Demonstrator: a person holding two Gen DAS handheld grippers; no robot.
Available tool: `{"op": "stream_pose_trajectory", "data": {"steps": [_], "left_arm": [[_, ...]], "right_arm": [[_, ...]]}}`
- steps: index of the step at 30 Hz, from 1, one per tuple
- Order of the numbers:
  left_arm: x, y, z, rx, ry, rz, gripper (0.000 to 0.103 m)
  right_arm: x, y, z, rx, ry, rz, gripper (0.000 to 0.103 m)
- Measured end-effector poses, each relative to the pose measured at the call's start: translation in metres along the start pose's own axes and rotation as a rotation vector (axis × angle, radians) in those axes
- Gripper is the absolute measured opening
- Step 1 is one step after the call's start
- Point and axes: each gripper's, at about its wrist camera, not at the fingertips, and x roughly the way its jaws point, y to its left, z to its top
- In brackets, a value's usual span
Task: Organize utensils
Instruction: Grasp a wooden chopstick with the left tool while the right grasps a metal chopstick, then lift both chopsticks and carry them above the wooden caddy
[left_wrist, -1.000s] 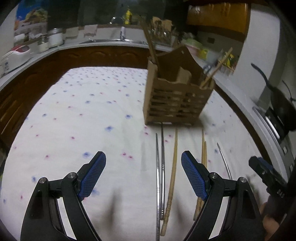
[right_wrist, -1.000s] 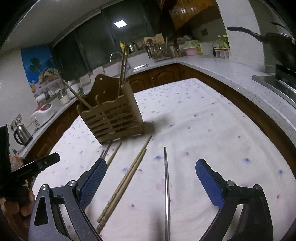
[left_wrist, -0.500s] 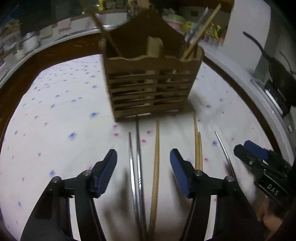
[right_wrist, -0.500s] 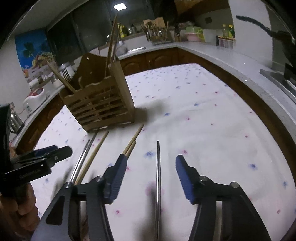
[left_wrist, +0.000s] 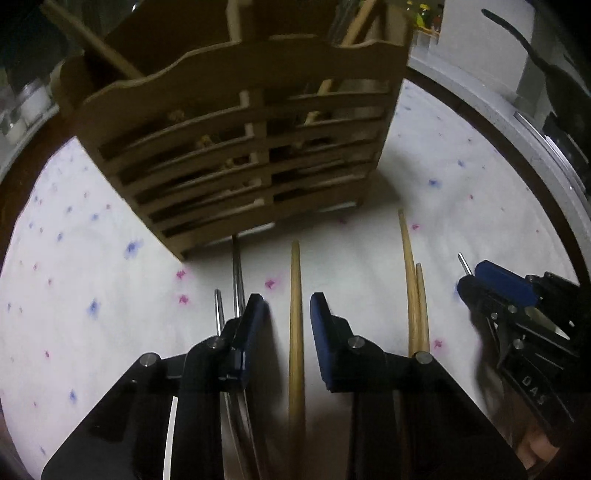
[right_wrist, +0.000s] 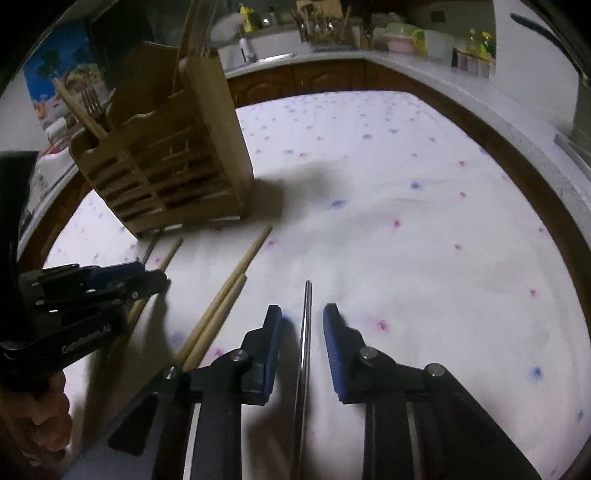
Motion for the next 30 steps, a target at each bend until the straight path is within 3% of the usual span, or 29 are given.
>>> {"op": "stream_pose_trajectory", "data": {"steps": [5, 9, 13, 20, 30], "left_arm": [[0.000, -0.008, -0.001, 0.032, -0.010, -0.013, 0.006], [-0.002, -0.004, -0.003, 0.016, -0.006, -0.054, 0.005], [-0.017, 0.008, -0.008, -0.029, -0.026, -0.105, 0.005], [-0.074, 0.033, -0.018, -0.121, -0.118, -0.192, 0.005], [-0.152, 0.055, -0.023, -0.187, -0.270, -0.234, 0.005]], "right_arm": [[0.001, 0.011, -0.002, -0.090, -0.007, -0.067, 0.011], [0.000, 0.013, -0.003, -0.104, -0.008, -0.067, 0.005], [-0.010, 0.005, -0.005, -0.033, -0.015, 0.004, 0.004], [-0.058, -0.001, -0.002, 0.050, -0.110, 0.094, 0.004], [-0.133, 0.005, 0.013, 0.069, -0.289, 0.142, 0.004]]}}
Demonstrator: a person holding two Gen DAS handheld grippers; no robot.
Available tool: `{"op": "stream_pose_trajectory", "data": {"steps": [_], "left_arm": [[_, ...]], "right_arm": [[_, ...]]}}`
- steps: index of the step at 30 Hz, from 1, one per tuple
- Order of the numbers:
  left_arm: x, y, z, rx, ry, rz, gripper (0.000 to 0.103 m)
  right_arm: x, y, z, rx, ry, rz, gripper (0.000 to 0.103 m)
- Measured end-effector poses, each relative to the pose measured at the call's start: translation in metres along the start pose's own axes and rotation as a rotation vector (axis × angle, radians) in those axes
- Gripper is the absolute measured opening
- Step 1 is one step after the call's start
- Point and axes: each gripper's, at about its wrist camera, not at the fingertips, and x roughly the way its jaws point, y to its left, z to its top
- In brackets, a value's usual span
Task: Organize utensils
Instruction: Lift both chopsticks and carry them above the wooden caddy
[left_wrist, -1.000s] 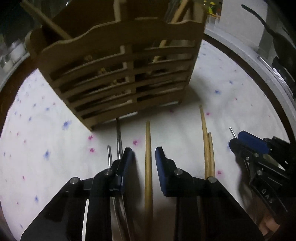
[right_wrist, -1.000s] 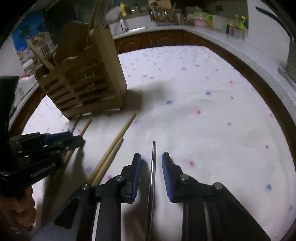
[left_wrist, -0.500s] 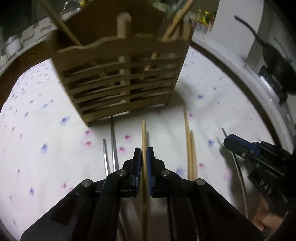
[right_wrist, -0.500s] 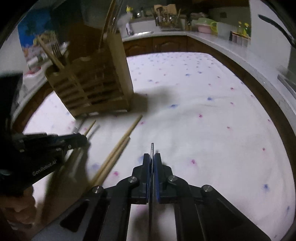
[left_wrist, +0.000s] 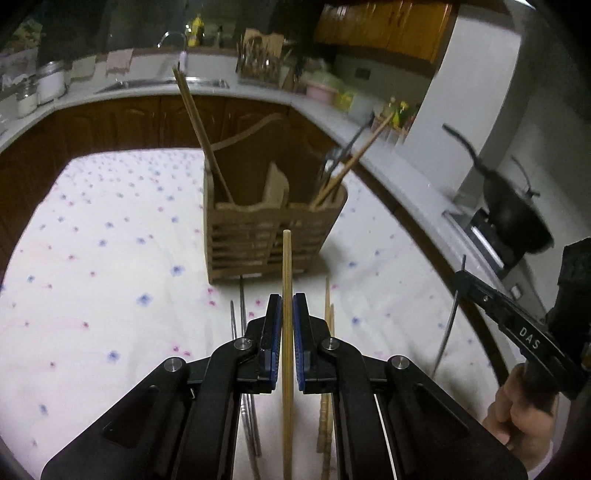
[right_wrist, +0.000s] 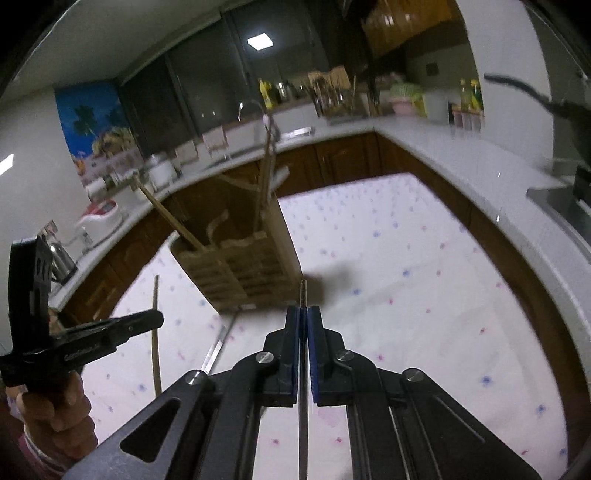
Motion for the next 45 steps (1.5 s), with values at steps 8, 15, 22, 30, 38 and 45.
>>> {"op": "stream_pose_trajectory", "data": {"steps": [8, 15, 22, 30, 38, 45], "left_arm": [[-0.033, 0.003, 0.007, -0.008, -0.080, 0.003, 0.005], [-0.047, 0.009, 0.008, -0.024, -0.116, 0.015, 0.005], [-0.056, 0.012, 0.008, -0.039, -0.139, 0.023, 0.005], [-0.070, 0.018, 0.019, -0.068, -0.196, 0.033, 0.005], [-0.082, 0.021, 0.047, -0.092, -0.271, 0.040, 0.005], [-0.089, 0.018, 0.092, -0.084, -0.378, 0.062, 0.005]], "right_arm": [[-0.034, 0.014, 0.020, -0.006, -0.105, 0.028, 0.004], [-0.042, 0.019, 0.026, -0.004, -0.140, 0.042, 0.004], [-0.046, 0.023, 0.027, -0.010, -0.147, 0.052, 0.004], [-0.049, 0.027, 0.034, -0.024, -0.166, 0.059, 0.004], [-0.049, 0.032, 0.053, -0.030, -0.200, 0.075, 0.004], [-0.050, 0.042, 0.095, -0.038, -0.293, 0.081, 0.004]]}}
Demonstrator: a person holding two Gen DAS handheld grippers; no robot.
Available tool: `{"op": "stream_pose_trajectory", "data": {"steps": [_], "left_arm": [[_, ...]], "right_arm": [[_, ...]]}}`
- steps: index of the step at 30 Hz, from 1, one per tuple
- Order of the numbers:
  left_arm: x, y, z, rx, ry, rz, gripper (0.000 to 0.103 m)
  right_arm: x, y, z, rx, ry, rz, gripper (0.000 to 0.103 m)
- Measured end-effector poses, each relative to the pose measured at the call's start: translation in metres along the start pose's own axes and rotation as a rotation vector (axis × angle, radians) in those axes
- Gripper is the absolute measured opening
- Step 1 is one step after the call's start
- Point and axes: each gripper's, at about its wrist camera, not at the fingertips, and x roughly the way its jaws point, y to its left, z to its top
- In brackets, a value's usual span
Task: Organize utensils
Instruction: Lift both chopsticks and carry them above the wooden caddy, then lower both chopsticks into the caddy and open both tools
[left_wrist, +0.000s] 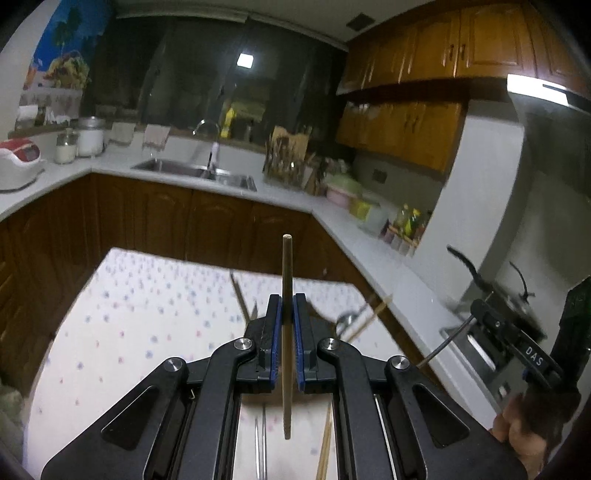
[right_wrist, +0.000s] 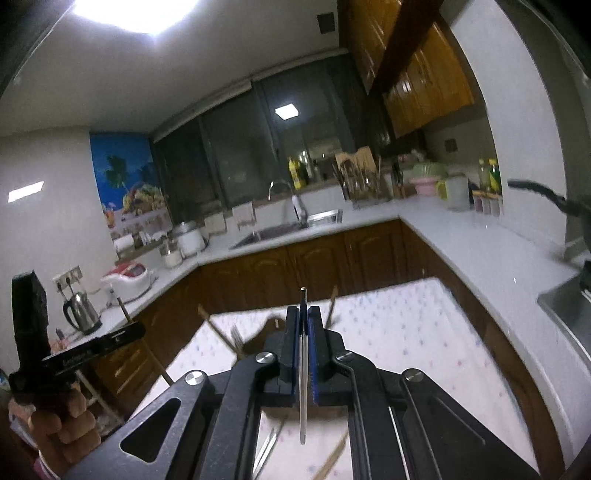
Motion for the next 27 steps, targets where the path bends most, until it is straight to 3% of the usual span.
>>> {"op": "stream_pose_trajectory", "data": {"steps": [7, 12, 20, 27], "left_arm": [[0.023, 0.005, 0.036, -0.034, -0.098, 0.040, 0.005], [0.050, 0.013, 0.036, -0.050, -0.130, 0.094, 0.005], [0.091, 0.029, -0.006, -0.062, -0.034, 0.123, 0.005], [0.108, 0.030, -0.038, -0.046, 0.040, 0.124, 0.006]], "right_arm": [[0.031, -0.002, 0.034, 0.015, -0.072, -0.011, 0.004], [0.056, -0.006, 0.041, 0.018, -0.081, -0.022, 0.004], [0.086, -0.015, 0.014, 0.026, -0.037, -0.037, 0.004], [0.108, -0.028, -0.013, 0.050, 0.056, -0.031, 0.004]]}}
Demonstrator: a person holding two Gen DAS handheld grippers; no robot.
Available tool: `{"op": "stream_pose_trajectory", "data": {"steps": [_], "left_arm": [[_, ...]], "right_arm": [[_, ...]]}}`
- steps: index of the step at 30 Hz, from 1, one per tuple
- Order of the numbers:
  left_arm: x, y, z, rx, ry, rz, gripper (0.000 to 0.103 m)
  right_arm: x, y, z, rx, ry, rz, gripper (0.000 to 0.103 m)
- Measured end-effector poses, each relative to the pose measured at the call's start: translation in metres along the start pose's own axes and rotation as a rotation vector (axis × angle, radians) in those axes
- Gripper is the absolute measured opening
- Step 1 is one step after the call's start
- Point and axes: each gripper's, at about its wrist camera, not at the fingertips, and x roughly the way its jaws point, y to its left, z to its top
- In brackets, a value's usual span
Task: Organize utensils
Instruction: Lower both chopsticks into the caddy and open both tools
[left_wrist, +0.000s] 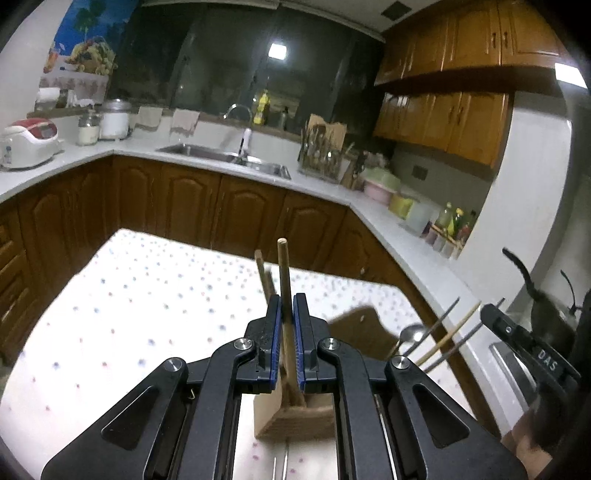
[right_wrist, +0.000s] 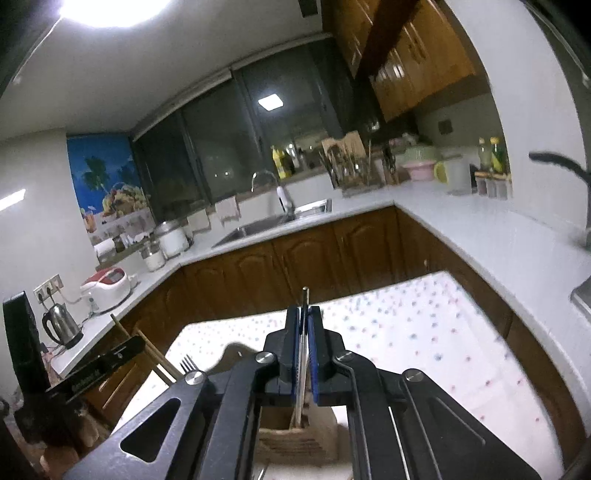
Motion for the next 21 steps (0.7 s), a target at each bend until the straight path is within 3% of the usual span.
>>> {"op": "stream_pose_trajectory", "data": {"steps": [6, 18, 19, 21], "left_arm": [[0.007, -0.001, -0.011, 0.017, 0.025, 0.012, 0.007], [0.008, 0.000, -0.006, 0.004, 0.061, -0.002, 0.010], [0.009, 0.001, -0.006, -0.007, 0.074, -0.016, 0.013], [0.006, 0.005, -0.005, -0.028, 0.084, -0.019, 0.047]], "right_arm": [[0.014, -0.003, -0.013, 0.007, 0.071, 0.006, 0.005], [0.020, -0.004, -0.016, 0.017, 0.084, 0.008, 0.005], [0.020, -0.005, -0.016, 0.024, 0.084, 0.012, 0.010], [0.019, -0.006, -0.015, 0.043, 0.082, 0.022, 0.012]]}}
